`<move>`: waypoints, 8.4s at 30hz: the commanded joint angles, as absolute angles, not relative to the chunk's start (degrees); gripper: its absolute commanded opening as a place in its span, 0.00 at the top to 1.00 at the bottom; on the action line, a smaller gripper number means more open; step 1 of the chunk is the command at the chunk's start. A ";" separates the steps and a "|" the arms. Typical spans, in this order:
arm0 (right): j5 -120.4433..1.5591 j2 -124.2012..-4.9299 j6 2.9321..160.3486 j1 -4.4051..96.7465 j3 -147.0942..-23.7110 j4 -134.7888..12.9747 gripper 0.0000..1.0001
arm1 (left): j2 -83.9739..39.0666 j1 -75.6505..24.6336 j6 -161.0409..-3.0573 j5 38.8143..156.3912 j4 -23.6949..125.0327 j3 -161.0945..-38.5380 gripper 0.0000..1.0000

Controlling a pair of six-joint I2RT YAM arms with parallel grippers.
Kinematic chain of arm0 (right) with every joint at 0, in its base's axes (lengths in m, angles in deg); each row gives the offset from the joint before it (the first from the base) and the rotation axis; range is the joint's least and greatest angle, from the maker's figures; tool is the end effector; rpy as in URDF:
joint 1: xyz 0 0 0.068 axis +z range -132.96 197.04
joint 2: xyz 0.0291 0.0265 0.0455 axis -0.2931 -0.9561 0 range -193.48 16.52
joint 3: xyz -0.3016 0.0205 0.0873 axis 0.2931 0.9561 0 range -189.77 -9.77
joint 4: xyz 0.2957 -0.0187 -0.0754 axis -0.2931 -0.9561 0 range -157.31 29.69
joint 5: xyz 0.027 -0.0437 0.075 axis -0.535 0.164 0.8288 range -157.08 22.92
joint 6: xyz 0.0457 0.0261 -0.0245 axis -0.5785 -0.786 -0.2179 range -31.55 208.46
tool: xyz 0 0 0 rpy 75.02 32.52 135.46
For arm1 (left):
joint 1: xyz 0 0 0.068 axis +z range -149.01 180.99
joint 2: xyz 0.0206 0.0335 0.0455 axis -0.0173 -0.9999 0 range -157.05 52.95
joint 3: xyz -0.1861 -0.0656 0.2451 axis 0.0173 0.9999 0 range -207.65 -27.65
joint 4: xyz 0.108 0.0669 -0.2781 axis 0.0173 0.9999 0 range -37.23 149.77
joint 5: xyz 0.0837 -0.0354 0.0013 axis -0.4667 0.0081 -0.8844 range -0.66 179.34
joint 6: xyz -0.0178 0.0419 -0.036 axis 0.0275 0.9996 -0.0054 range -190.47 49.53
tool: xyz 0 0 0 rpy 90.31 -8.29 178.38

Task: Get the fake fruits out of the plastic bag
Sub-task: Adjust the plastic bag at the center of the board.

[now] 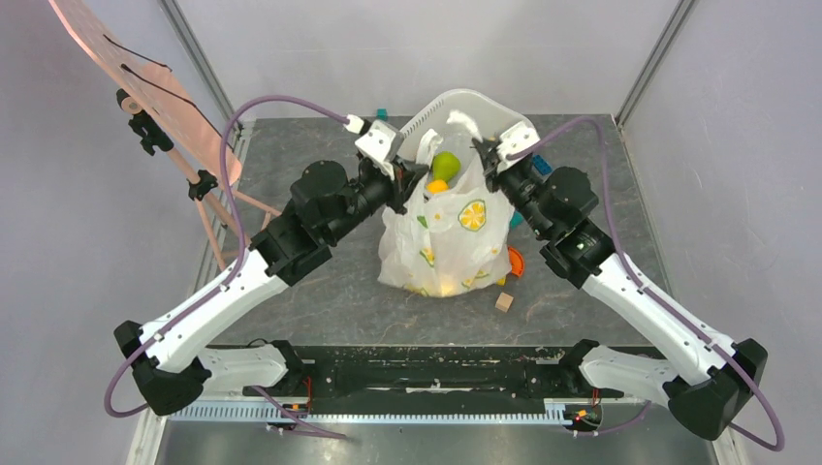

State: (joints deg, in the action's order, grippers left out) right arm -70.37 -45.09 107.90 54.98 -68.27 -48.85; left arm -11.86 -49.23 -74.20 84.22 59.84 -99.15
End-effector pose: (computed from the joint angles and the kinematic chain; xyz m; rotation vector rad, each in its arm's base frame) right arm 0.2246 0.1721 0.4446 -0.6441 1.2756 0.2252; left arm 0.1868 -0.2187 0.4842 0.5716 1.5125 -0.6636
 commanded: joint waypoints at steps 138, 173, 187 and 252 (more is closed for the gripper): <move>-87.43 -23.93 51.58 66.88 -37.80 -72.22 1.00 | -36.27 -69.02 -99.48 70.55 72.45 -100.94 0.98; -83.63 -36.39 52.66 66.88 -38.91 -62.05 1.00 | -34.83 -63.57 -102.87 63.99 58.59 -85.60 0.98; -96.60 -44.80 54.47 66.88 -39.86 -66.79 1.00 | -33.42 -63.03 -102.73 61.67 59.34 -81.27 0.98; -80.98 -33.23 55.19 73.73 -27.34 -58.33 1.00 | -31.48 -64.60 -102.49 73.60 45.31 -68.66 0.98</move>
State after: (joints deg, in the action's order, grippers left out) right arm -77.52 -35.89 55.05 73.45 -26.72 -58.40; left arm -31.12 -64.39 -102.11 74.93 49.20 -71.02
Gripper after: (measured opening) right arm 0.004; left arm 0.026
